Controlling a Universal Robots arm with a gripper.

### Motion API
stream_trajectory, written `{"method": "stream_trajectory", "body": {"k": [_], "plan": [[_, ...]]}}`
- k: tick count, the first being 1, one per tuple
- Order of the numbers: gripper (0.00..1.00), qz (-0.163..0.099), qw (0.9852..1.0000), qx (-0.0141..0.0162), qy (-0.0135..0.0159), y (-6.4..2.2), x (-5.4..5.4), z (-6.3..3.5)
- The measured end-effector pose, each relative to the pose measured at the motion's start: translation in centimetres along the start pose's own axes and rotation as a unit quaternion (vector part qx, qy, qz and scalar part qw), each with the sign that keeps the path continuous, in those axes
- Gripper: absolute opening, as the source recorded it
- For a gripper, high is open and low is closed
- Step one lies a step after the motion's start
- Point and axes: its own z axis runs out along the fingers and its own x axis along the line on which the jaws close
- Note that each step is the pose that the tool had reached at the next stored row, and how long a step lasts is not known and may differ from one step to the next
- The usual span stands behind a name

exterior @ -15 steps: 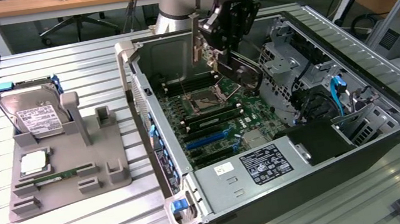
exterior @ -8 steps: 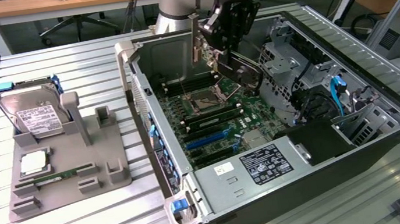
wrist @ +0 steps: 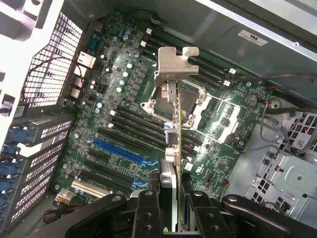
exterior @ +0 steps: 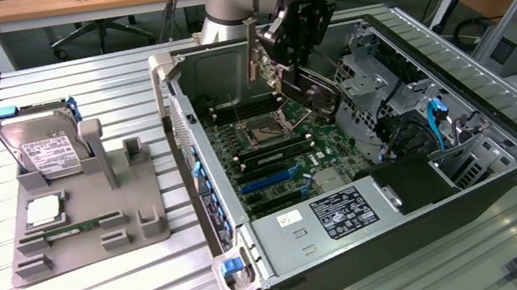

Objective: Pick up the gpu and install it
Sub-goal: 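Insert the gpu into the slot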

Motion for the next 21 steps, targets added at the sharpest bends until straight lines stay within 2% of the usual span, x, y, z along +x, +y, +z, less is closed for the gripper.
{"method": "stream_trajectory", "body": {"k": [21], "plan": [[0.27, -0.019, 0.9998, 0.0025, -0.0002, 0.00, 0.00, 0.04]]}}
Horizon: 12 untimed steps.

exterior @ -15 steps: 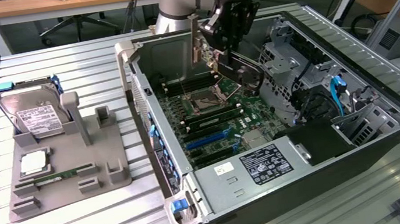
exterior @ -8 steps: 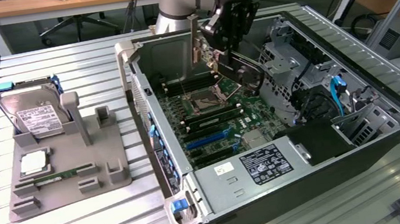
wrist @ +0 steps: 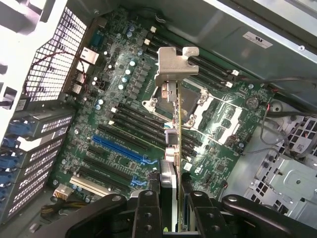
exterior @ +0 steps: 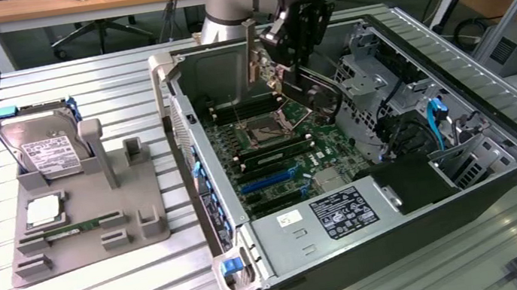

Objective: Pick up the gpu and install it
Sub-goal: 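Insert the gpu into the slot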

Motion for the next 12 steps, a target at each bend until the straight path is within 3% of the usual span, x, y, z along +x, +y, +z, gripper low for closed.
{"method": "stream_trajectory", "body": {"k": [12], "plan": [[0.27, -0.016, 0.9999, 0.0021, -0.0001, 0.00, 0.00, 0.04]]}}
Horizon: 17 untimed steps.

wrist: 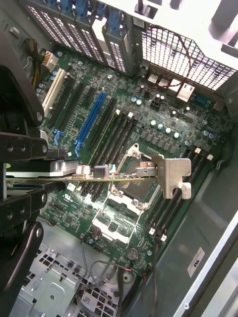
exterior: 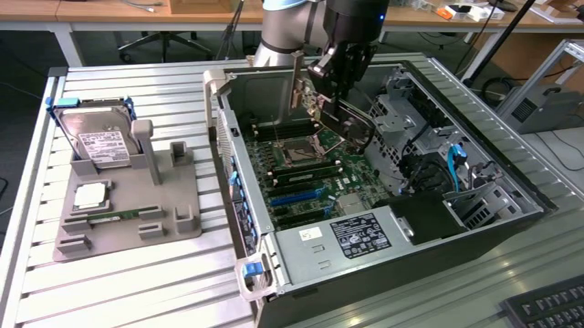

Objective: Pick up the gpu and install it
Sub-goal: 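Insert the gpu into the slot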

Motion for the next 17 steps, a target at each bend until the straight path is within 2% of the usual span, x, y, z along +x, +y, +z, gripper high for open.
{"method": "stream_trajectory", "body": {"k": [17], "plan": [[0.27, -0.018, 0.9998, 0.0029, 0.0002, 0.00, 0.00, 0.04]]}}
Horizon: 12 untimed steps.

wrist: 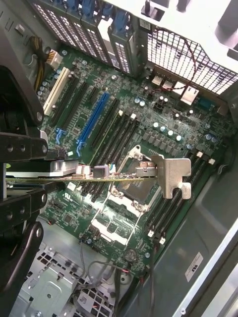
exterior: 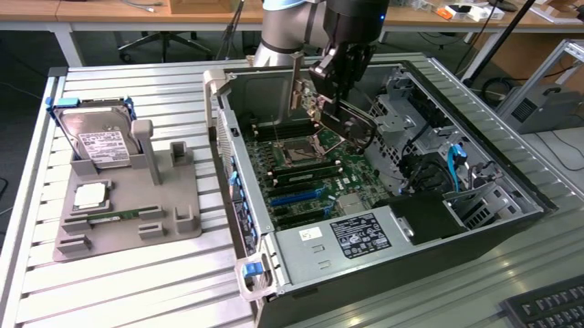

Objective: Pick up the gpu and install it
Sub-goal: 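Insert the gpu into the slot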

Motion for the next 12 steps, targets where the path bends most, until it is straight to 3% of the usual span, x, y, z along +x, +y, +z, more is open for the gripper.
{"method": "stream_trajectory", "body": {"k": [12], "plan": [[0.27, -0.012, 0.9999, 0.0023, 0.0003, 0.00, 0.00, 0.03]]}}
